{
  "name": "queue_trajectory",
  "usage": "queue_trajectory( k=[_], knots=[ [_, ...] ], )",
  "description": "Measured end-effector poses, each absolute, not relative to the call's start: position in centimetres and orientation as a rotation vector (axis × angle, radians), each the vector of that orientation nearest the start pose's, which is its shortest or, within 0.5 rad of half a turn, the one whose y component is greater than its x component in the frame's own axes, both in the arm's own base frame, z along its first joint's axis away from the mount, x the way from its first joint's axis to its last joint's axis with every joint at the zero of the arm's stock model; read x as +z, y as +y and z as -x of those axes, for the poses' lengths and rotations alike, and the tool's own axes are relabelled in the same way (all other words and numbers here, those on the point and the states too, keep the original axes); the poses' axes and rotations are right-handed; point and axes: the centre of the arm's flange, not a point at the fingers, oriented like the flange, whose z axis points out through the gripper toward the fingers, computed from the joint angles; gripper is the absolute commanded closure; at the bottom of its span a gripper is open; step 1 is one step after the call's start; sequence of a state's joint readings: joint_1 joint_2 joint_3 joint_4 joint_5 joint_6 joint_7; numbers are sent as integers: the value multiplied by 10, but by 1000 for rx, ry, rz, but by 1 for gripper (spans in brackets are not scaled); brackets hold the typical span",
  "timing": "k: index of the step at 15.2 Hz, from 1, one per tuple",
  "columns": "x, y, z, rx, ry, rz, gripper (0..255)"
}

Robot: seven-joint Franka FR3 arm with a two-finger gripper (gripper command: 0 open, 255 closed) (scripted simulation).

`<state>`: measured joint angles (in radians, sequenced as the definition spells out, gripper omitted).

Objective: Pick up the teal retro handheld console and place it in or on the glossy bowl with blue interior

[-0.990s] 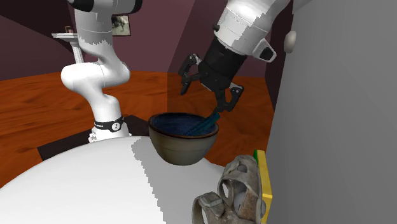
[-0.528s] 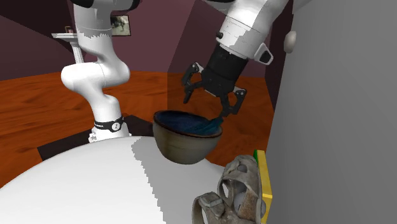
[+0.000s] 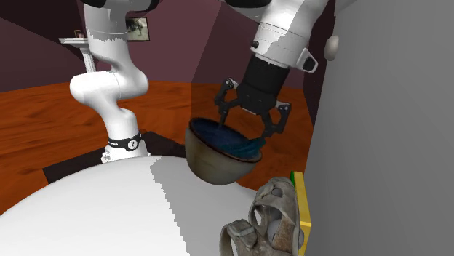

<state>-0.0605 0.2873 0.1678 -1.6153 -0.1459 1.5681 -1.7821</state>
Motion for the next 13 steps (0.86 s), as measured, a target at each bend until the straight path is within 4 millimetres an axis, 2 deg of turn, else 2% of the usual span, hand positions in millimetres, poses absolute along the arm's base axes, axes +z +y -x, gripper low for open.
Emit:
queue_trajectory(
  k=[2, 5, 9, 13],
  knots=[
    [436, 31, -604, -479, 2686, -1890, 255],
    [430, 25, -601, -620, 2734, -1932, 255],
    [430, 24, -596, -672, 2750, -1946, 255],
    [436, 34, -589, -677, 2745, -1946, 255]
  ],
)
